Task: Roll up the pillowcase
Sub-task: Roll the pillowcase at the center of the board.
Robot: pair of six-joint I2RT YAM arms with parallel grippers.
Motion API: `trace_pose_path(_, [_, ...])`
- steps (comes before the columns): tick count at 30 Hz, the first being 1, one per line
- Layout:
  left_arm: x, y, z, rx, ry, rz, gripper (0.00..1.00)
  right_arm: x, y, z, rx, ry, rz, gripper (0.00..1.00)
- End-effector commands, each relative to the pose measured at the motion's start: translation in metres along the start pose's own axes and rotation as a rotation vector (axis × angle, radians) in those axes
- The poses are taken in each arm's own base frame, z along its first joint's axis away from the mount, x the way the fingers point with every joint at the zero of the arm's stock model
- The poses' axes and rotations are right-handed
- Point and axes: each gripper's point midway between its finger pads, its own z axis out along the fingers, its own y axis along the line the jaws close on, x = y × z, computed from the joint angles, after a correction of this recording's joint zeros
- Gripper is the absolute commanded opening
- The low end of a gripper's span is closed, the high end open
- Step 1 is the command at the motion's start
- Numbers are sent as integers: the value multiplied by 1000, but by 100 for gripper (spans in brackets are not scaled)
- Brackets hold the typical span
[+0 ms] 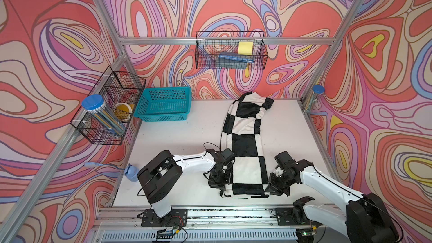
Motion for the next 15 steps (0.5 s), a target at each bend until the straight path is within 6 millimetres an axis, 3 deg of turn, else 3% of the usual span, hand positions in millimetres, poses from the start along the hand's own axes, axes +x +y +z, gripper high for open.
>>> trace_pose_path(1, [15, 13, -5, -23, 8, -20, 0, -1, 7, -7, -23, -27, -8, 8])
trace_pose_path(6, [18, 10, -15, 10, -24, -29, 0, -5, 23, -21, -62, -47, -28, 1])
trace_pose_path(15, [4, -9, -31, 74, -62, -35, 0, -21, 51, -38, -98, -90, -57, 0])
